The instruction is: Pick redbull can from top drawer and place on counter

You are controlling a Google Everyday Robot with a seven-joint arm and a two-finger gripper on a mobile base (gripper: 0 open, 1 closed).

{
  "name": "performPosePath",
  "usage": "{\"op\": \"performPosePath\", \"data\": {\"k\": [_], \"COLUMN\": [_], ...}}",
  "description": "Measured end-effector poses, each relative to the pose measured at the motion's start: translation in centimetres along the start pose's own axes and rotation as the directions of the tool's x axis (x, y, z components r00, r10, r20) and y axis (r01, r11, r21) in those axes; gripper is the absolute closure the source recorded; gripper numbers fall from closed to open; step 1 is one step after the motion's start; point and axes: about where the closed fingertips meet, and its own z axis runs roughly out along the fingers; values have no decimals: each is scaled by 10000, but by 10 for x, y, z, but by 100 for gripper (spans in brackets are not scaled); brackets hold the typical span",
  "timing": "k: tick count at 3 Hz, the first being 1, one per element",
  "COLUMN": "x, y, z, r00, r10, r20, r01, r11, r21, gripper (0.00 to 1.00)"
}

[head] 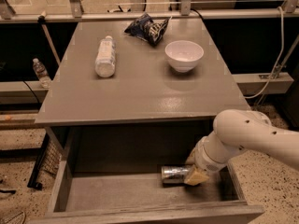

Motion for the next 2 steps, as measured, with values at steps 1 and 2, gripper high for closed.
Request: {"op": "performPosePath", "data": {"k": [1,2], "x": [1,5], "y": [4,8], "z": [-9,-36], "r00": [9993,9949], "r10": [-10,-195], "r20": [378,989], "r01": [10,160], "r11": [10000,9992], "r21": [-9,361], "gripper": [85,100]}}
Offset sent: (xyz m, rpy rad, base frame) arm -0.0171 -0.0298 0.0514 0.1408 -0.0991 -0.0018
